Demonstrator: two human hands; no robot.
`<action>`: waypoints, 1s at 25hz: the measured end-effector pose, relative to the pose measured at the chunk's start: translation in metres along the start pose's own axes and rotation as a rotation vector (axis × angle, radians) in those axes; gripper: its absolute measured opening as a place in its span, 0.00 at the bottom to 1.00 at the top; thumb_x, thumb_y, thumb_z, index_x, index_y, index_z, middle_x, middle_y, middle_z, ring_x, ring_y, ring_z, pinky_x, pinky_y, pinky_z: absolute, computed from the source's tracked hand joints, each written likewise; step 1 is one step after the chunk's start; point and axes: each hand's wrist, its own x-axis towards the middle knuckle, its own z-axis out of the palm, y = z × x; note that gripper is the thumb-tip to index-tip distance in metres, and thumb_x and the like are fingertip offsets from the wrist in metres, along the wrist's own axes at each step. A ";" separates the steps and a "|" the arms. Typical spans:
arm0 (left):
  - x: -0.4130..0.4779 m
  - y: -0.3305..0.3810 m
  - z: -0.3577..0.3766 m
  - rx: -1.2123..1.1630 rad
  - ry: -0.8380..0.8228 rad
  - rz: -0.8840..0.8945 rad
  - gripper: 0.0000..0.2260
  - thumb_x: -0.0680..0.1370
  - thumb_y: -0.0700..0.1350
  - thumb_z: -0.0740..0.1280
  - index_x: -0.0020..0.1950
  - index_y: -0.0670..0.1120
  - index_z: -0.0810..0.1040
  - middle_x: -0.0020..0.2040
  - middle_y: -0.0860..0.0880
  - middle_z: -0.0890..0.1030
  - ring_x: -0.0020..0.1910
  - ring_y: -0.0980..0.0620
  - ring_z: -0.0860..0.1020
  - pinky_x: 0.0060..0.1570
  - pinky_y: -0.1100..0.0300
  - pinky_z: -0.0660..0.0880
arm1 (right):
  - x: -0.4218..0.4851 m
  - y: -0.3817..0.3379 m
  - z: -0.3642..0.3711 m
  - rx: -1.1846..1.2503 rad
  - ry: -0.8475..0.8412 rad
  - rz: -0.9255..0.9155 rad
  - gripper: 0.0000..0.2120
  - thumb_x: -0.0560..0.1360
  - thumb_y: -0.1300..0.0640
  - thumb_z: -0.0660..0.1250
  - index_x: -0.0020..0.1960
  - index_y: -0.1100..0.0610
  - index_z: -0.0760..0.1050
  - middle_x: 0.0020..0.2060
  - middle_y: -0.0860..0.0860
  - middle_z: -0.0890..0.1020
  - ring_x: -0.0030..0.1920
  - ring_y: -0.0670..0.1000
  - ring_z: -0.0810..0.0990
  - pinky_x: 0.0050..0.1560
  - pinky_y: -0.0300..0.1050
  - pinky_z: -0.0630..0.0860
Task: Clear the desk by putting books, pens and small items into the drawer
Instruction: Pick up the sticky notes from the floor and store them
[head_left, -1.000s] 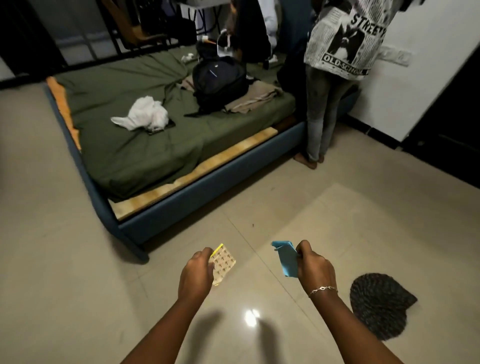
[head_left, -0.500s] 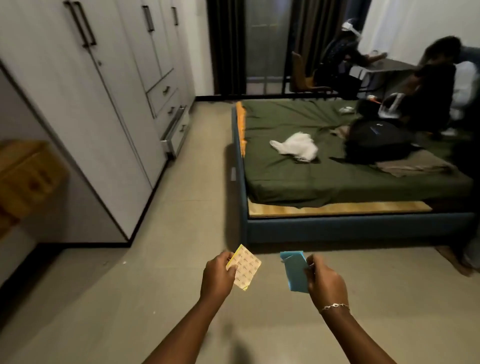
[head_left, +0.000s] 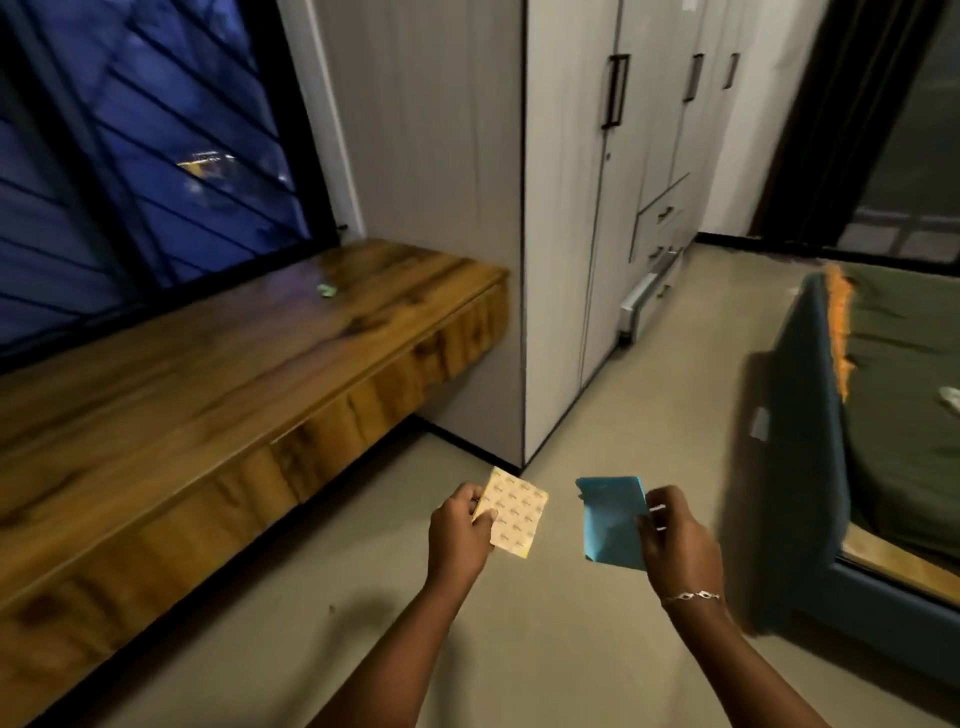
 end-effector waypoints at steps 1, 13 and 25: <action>0.009 -0.010 -0.028 -0.015 0.048 -0.020 0.08 0.77 0.35 0.64 0.55 0.40 0.76 0.54 0.41 0.80 0.52 0.44 0.80 0.47 0.49 0.80 | 0.000 -0.025 0.021 0.050 -0.009 -0.028 0.06 0.74 0.64 0.65 0.49 0.58 0.71 0.43 0.59 0.83 0.41 0.62 0.80 0.36 0.44 0.67; 0.020 -0.114 -0.294 -0.293 0.696 -0.268 0.10 0.77 0.34 0.64 0.57 0.36 0.74 0.56 0.38 0.80 0.52 0.41 0.81 0.45 0.46 0.80 | -0.032 -0.270 0.229 0.449 -0.485 -0.290 0.10 0.71 0.65 0.70 0.45 0.57 0.69 0.39 0.59 0.80 0.40 0.57 0.79 0.40 0.47 0.72; 0.001 -0.167 -0.432 -0.276 1.158 -0.453 0.12 0.76 0.34 0.66 0.58 0.35 0.73 0.58 0.36 0.78 0.55 0.37 0.78 0.43 0.48 0.81 | -0.088 -0.411 0.393 0.432 -0.999 -0.237 0.17 0.67 0.67 0.73 0.33 0.54 0.66 0.40 0.58 0.77 0.42 0.55 0.75 0.42 0.44 0.69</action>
